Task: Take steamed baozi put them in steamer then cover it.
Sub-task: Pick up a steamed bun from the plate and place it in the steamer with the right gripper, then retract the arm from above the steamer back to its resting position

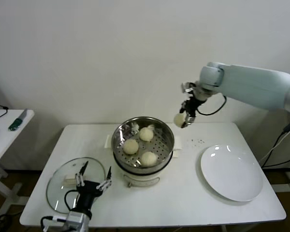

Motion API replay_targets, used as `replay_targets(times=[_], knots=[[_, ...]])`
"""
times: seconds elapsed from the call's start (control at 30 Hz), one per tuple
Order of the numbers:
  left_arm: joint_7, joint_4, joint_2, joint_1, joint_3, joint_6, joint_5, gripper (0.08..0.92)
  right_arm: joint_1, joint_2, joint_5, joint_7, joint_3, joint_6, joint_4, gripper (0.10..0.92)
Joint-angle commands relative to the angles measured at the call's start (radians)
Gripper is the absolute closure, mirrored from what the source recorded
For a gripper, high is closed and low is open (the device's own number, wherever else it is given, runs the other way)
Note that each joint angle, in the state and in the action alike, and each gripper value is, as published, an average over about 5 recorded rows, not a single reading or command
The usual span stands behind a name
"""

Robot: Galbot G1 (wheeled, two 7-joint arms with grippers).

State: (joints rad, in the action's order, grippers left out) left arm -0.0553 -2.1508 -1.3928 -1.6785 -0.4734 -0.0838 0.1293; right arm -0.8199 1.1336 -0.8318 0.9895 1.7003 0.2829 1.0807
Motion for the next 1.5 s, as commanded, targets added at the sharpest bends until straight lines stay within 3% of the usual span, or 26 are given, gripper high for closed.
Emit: replay_targets(times=[0.03, 0.93, 1.2, 1.5], knots=[[0.005, -0.005, 0.013, -0.009, -0.009, 0.01, -0.013, 0.177, -0.043, 0.218, -0.156, -0.03, 0.078, 0.036, 0.005, 0.338], [0.004, 0.019, 0.035, 0.019, -0.032, 0.01, -0.035, 0.177, 0.103, 0.198, -0.045, -0.086, 0.105, 0.062, 0.048, 0.334], [0.0, 0.019, 0.045, 0.021, -0.032, 0.009, -0.036, 0.177, 0.107, 0.186, -0.024, -0.096, 0.081, 0.081, 0.05, 0.217], [-0.001, 0.022, 0.046, 0.016, -0.035, 0.012, -0.036, 0.177, 0.037, 0.107, -0.036, -0.068, 0.027, 0.066, 0.078, 0.202]])
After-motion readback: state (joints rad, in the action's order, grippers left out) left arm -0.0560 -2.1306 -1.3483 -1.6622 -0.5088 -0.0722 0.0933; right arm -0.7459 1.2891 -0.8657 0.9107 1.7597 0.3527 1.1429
